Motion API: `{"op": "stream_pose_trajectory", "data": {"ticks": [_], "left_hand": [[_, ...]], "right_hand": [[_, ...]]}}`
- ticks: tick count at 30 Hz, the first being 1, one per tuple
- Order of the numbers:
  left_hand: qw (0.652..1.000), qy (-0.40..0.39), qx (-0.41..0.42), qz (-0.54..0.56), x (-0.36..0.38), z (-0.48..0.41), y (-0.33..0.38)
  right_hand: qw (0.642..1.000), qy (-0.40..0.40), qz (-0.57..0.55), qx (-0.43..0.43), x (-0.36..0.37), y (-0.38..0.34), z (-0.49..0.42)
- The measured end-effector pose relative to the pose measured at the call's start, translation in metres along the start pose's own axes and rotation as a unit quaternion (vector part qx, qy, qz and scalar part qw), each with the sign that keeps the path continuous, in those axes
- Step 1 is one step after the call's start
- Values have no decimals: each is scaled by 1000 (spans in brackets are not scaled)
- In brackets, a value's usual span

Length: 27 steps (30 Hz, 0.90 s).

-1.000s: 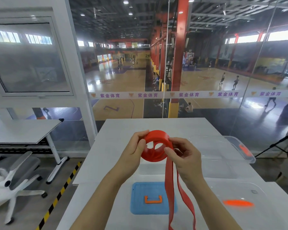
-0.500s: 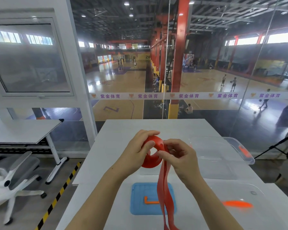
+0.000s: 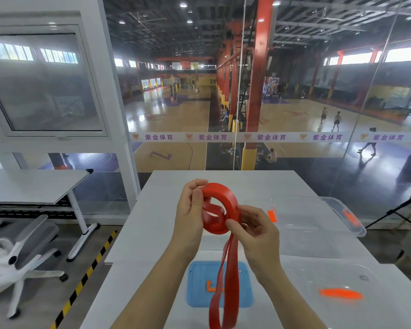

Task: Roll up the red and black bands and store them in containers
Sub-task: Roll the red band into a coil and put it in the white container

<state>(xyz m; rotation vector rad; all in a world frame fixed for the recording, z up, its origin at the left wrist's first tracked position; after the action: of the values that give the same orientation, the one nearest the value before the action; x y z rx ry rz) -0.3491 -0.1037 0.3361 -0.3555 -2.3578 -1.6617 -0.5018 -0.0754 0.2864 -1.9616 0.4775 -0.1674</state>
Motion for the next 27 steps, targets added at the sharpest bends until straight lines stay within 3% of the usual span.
{"op": "stream_pose_trajectory", "data": {"ticks": [6, 13, 17, 21, 27], "left_hand": [[998, -58, -24, -20, -8, 4, -10], [997, 49, -4, 52, -11, -1, -9], [997, 56, -9, 57, -13, -1, -10], [999, -4, -28, 18, -21, -2, -16], [978, -144, -33, -145, -22, -11, -8]], "right_hand": [[1000, 2, -29, -10, -2, -7, -10], [998, -55, 9, -17, 11, -10, -7], [998, -48, 24, -17, 14, -9, -6], [998, -33, 34, -31, 8, -10, -12], [993, -53, 87, -63, -2, -7, -22]]}}
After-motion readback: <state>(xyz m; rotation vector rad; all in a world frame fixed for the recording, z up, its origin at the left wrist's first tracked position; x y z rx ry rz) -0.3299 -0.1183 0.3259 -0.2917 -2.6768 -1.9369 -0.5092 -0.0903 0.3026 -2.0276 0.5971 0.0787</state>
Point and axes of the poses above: each hand's wrist, its own z-axis away from the middle knuckle, its own x-axis out of the palm, y = z × x, the point moved 3 cm from there along -z, towards the middle knuckle, and after that the axes turned 15 degrees about z, right-handed, at the moved point
